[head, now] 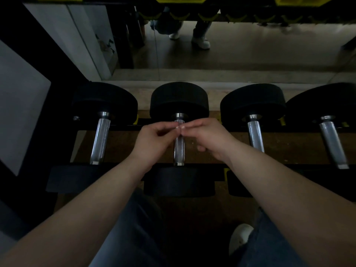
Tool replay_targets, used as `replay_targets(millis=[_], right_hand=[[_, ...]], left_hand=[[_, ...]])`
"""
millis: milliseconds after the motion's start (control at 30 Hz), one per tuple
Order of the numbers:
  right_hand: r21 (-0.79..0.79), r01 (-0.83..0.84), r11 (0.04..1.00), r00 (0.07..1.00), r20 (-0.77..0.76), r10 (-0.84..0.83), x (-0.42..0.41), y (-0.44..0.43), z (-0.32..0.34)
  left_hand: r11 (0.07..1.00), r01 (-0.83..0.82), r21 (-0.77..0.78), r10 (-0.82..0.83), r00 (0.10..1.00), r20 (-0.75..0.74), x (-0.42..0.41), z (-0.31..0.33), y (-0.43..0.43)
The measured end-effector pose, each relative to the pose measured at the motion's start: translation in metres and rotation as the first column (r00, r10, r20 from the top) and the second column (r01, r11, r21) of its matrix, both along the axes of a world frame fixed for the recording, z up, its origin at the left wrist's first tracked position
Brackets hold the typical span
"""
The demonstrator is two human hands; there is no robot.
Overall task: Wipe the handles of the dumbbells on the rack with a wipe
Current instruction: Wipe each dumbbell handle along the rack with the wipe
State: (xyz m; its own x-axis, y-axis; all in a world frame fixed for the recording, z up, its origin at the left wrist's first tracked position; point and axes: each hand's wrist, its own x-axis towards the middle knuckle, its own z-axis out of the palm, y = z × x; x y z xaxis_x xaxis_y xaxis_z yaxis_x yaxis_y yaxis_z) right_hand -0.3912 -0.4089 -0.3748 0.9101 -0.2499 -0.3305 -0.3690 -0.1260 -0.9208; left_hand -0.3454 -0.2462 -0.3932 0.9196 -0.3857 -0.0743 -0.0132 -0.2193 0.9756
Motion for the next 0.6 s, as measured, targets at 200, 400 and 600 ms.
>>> replay_targets(millis=[200, 400, 600], right_hand=[[0.012, -0.043, 0.999, 0.999, 0.007, 0.043, 0.004, 0.005, 0.004], [-0.192, -0.023, 0.981, 1.0, 0.003, 0.024, 0.003, -0.003, 0.002], [-0.237, -0.077, 0.968, 0.997, -0.029, 0.072, 0.005, -0.003, 0.0]], left_hand=[[0.985, -0.168, -0.031, 0.166, 0.984, -0.071, 0.017, -0.004, -0.01], [0.975, -0.024, 0.221, 0.009, 0.998, 0.066, 0.025, -0.009, -0.007], [0.89, 0.256, 0.378, -0.196, 0.962, -0.191, 0.001, -0.004, 0.024]])
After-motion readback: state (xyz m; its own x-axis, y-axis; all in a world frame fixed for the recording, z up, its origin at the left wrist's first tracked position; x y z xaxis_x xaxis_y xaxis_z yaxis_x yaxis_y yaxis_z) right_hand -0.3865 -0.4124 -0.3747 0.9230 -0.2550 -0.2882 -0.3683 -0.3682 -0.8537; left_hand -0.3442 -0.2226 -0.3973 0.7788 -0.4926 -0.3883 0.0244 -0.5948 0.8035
